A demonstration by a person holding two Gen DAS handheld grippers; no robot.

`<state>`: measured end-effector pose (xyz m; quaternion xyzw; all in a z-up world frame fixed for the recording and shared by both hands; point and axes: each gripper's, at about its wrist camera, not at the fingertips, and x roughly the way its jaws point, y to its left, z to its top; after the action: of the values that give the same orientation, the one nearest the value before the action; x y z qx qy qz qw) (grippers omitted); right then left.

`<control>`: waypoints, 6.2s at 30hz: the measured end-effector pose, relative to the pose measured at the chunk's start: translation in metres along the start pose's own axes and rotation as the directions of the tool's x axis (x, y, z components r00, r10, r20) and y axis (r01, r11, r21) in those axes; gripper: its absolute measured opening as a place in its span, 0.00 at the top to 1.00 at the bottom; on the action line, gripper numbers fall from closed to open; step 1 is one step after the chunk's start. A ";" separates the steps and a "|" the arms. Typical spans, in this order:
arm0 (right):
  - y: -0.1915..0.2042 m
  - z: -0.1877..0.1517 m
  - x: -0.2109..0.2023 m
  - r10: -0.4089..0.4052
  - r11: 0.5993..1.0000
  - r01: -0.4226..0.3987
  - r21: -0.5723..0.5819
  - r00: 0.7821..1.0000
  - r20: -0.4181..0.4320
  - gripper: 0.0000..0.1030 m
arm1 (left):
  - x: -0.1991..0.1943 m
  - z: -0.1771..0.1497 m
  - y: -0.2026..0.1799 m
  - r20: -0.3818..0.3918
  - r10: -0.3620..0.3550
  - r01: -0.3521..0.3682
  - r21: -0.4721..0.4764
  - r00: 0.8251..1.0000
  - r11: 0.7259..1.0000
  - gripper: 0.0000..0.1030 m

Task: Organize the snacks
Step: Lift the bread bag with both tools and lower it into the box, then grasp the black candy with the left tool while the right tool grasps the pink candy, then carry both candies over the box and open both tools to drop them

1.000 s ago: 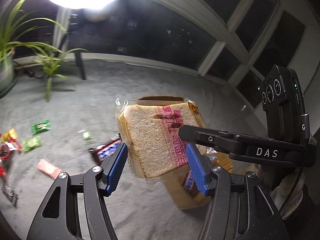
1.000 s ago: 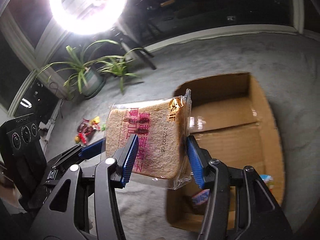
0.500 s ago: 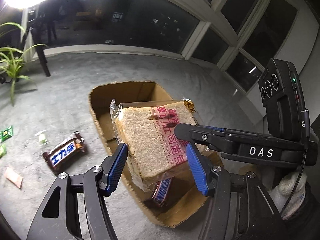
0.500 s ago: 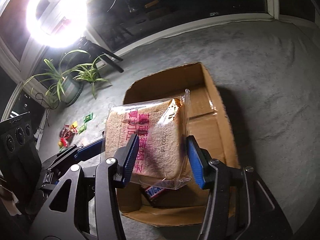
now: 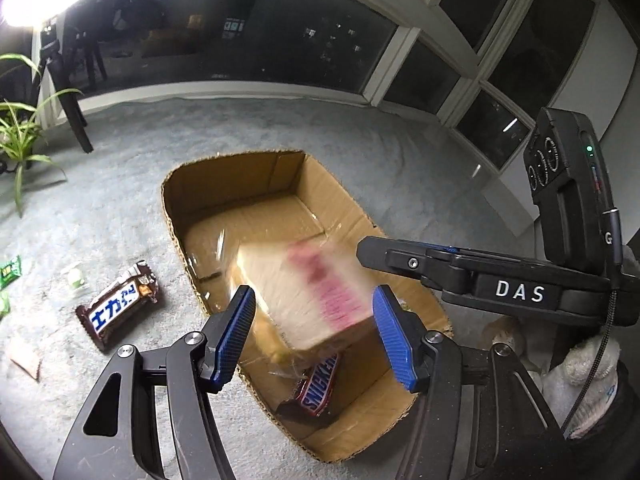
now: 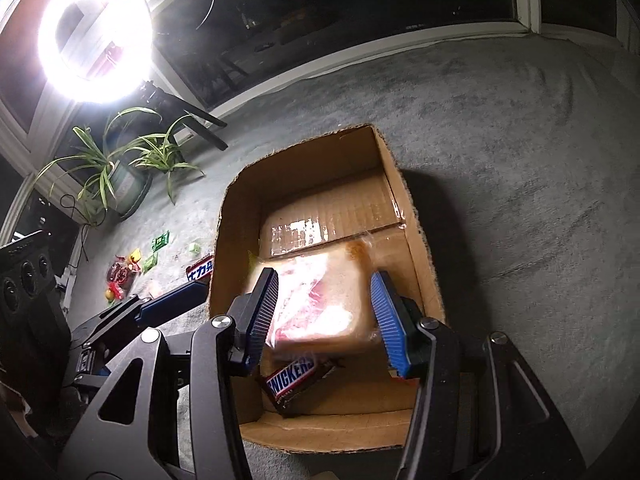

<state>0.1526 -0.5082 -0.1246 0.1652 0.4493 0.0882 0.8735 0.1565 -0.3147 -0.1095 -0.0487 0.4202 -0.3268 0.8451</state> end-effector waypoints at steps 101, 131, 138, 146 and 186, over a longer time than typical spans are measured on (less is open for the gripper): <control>0.282 -0.062 0.171 0.029 0.733 -0.214 -0.645 0.958 -0.286 0.81 | -0.130 -0.119 0.247 -0.092 0.492 -0.491 -0.346 0.866 0.799 0.78; 0.105 -0.020 -0.011 -0.019 0.939 0.027 -0.342 0.999 0.027 0.81 | -0.087 -0.034 0.083 0.079 0.158 -0.148 -0.127 0.984 0.981 0.78; 0.062 -0.028 -0.026 -0.068 0.959 0.077 -0.273 0.997 0.041 0.81 | -0.052 -0.025 0.024 0.045 0.066 -0.066 -0.017 0.997 0.998 0.78; 0.022 -0.037 -0.033 -0.100 0.973 0.105 -0.207 0.994 0.031 0.81 | -0.018 -0.028 -0.014 -0.016 0.013 -0.012 0.039 1.000 0.999 0.78; 0.108 -0.026 -0.021 -0.014 0.975 0.027 -0.220 0.998 0.062 0.37 | -0.087 -0.042 0.047 0.053 0.134 -0.133 -0.033 0.990 0.991 0.42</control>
<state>0.1187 -0.4088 -0.0835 0.0650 0.4121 0.1235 0.9004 0.1116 -0.2182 -0.0939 -0.0420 0.4040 -0.2618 0.8755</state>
